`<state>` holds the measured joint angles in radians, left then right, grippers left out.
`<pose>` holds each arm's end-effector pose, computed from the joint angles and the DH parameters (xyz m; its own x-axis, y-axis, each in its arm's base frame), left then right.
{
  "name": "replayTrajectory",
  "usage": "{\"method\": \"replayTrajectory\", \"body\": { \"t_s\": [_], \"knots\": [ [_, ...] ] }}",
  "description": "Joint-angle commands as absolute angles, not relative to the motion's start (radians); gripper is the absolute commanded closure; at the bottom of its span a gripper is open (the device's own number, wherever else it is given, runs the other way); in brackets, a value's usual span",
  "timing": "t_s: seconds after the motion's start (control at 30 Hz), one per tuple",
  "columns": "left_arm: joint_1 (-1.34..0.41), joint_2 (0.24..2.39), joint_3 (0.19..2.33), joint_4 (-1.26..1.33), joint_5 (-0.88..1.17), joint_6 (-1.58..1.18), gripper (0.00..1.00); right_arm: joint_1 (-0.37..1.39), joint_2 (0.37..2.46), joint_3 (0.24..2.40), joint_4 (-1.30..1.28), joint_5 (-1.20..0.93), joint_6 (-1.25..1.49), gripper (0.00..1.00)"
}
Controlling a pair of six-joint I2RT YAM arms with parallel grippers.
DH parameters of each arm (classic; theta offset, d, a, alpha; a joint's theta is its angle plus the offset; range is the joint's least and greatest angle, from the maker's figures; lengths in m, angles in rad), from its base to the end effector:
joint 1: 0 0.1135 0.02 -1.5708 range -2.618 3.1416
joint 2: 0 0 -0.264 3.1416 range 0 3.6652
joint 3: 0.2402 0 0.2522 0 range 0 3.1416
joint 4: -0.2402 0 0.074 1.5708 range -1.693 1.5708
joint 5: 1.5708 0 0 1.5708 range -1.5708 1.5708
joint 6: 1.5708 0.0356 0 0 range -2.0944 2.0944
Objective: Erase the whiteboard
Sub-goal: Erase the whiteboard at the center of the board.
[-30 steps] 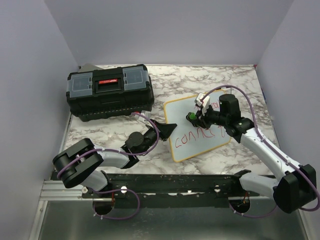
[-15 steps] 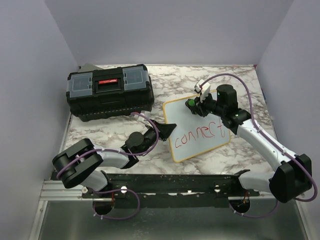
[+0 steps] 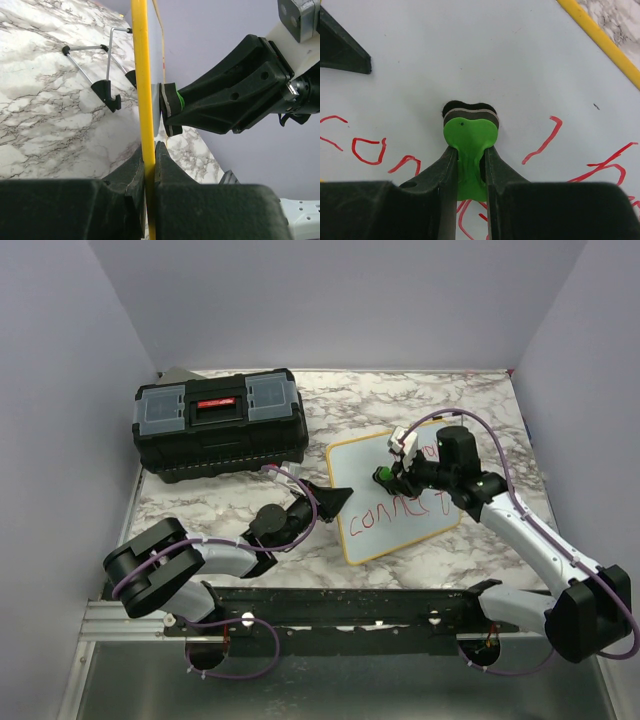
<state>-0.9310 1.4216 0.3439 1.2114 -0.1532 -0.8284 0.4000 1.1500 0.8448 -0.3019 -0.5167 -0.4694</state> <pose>0.1583 -0.2035 0.2017 -0.4639 -0.5965 -0.6550 0.5336 0.4021 -0.7440 0.2234 0.1136 0.2782 -0.1464 -0.4889 -0.8600 -0.8729 0.4728 -0.1202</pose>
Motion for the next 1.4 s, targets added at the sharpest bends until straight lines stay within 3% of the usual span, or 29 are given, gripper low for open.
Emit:
{"method": "replayTrajectory", "body": {
  "t_s": [0.0, 0.5, 0.7, 1.0, 1.37],
  "knots": [
    [-0.953, 1.408, 0.336, 1.234, -0.049, -0.733, 1.00, 0.403, 1.161, 0.824, -0.307, -0.499, -0.444, 0.99],
    [-0.953, 1.395, 0.325, 1.229, -0.051, -0.730, 1.00, 0.402, 1.221, 0.929, -0.152, -0.250, -0.308, 0.99],
    [-0.953, 1.403, 0.319, 1.244, -0.051, -0.732, 1.00, 0.403, 1.206, 0.890, -0.216, -0.274, -0.335, 0.99],
    [-0.953, 1.414, 0.324, 1.254, -0.049, -0.736, 1.00, 0.404, 1.184, 0.878, -0.414, -0.597, -0.472, 0.99],
    [-0.953, 1.417, 0.324, 1.255, -0.047, -0.741, 1.00, 0.408, 1.201, 0.919, -0.244, -0.411, -0.391, 0.99]
  ]
}}
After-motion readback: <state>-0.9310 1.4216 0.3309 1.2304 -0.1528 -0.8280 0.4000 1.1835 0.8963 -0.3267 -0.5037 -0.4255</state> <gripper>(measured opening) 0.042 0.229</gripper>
